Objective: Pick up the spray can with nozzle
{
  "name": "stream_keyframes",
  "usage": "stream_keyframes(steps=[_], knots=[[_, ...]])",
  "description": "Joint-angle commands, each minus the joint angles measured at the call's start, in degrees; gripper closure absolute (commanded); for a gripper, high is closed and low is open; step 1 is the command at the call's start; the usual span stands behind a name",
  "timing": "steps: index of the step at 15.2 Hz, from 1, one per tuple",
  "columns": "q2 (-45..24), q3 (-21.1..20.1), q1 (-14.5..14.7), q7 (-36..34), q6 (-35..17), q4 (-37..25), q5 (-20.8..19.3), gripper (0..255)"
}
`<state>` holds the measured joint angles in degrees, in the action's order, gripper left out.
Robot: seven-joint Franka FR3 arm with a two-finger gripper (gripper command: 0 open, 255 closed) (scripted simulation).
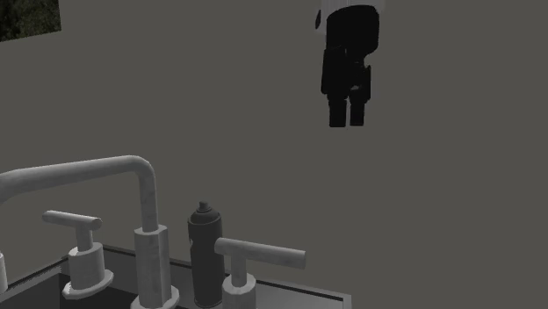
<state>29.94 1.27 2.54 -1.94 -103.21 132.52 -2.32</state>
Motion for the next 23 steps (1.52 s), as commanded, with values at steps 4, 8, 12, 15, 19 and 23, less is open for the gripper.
stream_keyframes(steps=[4,8,12,15,19,23], knots=[[-12.13,-1.05,1.60,2.06,-3.54,-6.79,-0.22,0],[-21.58,-1.98,2.64,3.64,-5.07,-13.27,-0.69,0],[-30.93,-3.02,3.65,5.04,-5.53,-20.70,-1.45,0],[-37.94,-3.80,4.47,6.00,-5.20,-26.94,-2.22,0],[-47.45,-4.75,5.76,7.25,-3.84,-36.32,-3.48,0],[-50.50,-4.92,6.14,7.39,-5.38,-37.44,-3.92,0]])
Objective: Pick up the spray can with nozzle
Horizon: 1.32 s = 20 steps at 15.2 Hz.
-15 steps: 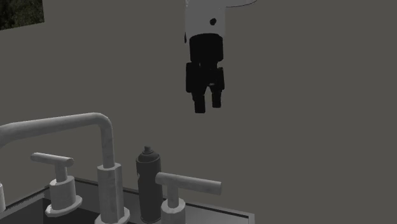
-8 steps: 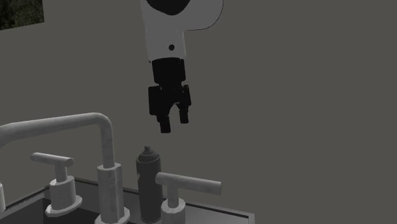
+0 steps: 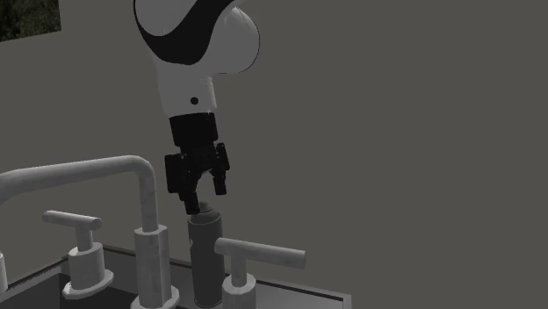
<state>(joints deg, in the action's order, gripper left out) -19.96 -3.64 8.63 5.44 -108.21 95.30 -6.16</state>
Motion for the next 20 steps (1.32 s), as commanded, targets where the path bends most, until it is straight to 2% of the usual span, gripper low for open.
stream_keyframes(steps=[1,7,8,17,20], knots=[[-0.84,0.00,0.04,-0.06,-1.04,0.21,-0.12,0],[-1.79,0.05,0.04,-0.29,-3.40,1.63,-0.26,0],[-1.83,0.05,0.05,-0.31,-3.38,1.57,-0.26,255],[-1.79,0.05,0.04,-0.29,-3.40,1.63,-0.26,255],[-0.99,0.01,0.04,-0.10,-1.42,0.43,-0.14,255]])
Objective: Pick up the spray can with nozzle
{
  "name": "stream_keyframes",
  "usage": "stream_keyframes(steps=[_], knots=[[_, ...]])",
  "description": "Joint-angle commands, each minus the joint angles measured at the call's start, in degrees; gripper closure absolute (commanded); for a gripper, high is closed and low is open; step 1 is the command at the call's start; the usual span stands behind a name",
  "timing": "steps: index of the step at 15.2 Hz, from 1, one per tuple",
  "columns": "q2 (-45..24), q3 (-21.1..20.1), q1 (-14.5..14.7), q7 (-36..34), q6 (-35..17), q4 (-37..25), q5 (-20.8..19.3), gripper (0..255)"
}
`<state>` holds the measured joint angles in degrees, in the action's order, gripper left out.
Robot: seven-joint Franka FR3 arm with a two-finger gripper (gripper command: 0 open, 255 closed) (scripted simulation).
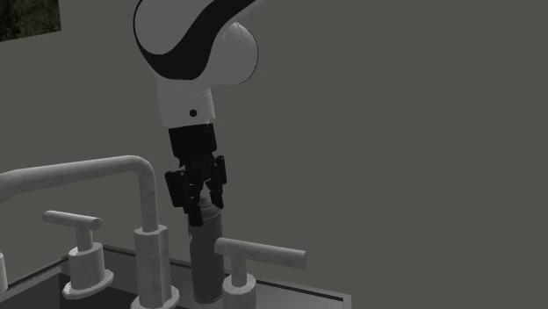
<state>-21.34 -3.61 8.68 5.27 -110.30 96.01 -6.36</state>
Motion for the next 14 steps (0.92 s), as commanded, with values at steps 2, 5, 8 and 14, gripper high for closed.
stream_keyframes(steps=[2,5,8,14], knots=[[0.87,-0.04,-0.01,0.21,2.02,-1.16,0.13,255],[1.50,-0.07,0.00,0.40,4.06,-2.57,0.23,255],[2.04,-0.10,0.02,0.58,6.14,-4.13,0.33,255],[2.61,-0.13,0.06,0.83,9.09,-6.52,0.43,255]])
